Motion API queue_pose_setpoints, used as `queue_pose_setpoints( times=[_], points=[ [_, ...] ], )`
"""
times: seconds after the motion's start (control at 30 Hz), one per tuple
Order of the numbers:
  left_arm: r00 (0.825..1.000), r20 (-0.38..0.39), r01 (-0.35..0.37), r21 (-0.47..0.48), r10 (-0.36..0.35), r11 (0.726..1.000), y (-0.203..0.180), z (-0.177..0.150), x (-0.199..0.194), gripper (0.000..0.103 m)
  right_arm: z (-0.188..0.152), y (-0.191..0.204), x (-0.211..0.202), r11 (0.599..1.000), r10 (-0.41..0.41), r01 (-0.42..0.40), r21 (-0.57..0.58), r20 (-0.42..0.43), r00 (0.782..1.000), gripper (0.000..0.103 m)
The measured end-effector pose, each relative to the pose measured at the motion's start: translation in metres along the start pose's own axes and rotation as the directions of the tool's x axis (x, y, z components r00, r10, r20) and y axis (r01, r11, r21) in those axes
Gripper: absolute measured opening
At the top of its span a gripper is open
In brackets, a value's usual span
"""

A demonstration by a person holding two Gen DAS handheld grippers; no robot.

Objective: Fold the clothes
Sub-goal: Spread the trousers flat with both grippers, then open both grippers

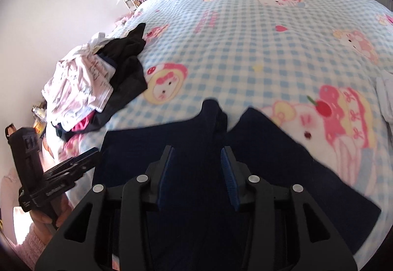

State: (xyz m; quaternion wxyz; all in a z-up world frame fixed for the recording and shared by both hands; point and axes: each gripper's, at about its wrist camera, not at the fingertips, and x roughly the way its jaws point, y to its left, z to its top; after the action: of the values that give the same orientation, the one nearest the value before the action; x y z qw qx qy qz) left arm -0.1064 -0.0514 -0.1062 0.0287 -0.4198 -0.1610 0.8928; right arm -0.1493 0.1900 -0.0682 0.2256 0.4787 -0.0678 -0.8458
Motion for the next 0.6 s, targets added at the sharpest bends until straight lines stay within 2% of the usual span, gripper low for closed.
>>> queue_pose_setpoints(
  times=[0.2, 0.3, 0.47, 0.6],
  points=[
    [0.997, -0.052, 0.068, 0.065, -0.064, 0.996, -0.043, -0.022, 0.008, 0.044, -0.062, 0.001, -0.001, 0.998, -0.054, 0.056, 0.027, -0.073, 0.996, 0.041],
    [0.996, -0.072, 0.058, 0.101, -0.051, 0.993, -0.05, -0.028, 0.002, 0.042, -0.087, -0.006, -0.001, 0.994, -0.084, 0.09, 0.058, -0.106, 0.991, 0.041],
    [0.994, -0.105, 0.043, 0.161, -0.026, 0.986, -0.062, -0.038, -0.009, 0.044, -0.115, -0.022, -0.033, 0.989, -0.079, 0.087, 0.123, -0.073, 0.994, 0.041],
    [0.992, -0.129, 0.033, 0.208, -0.006, 0.978, -0.071, -0.045, -0.018, 0.044, -0.122, -0.029, -0.042, 0.982, -0.091, 0.102, 0.162, -0.073, 0.993, 0.041]
  ],
)
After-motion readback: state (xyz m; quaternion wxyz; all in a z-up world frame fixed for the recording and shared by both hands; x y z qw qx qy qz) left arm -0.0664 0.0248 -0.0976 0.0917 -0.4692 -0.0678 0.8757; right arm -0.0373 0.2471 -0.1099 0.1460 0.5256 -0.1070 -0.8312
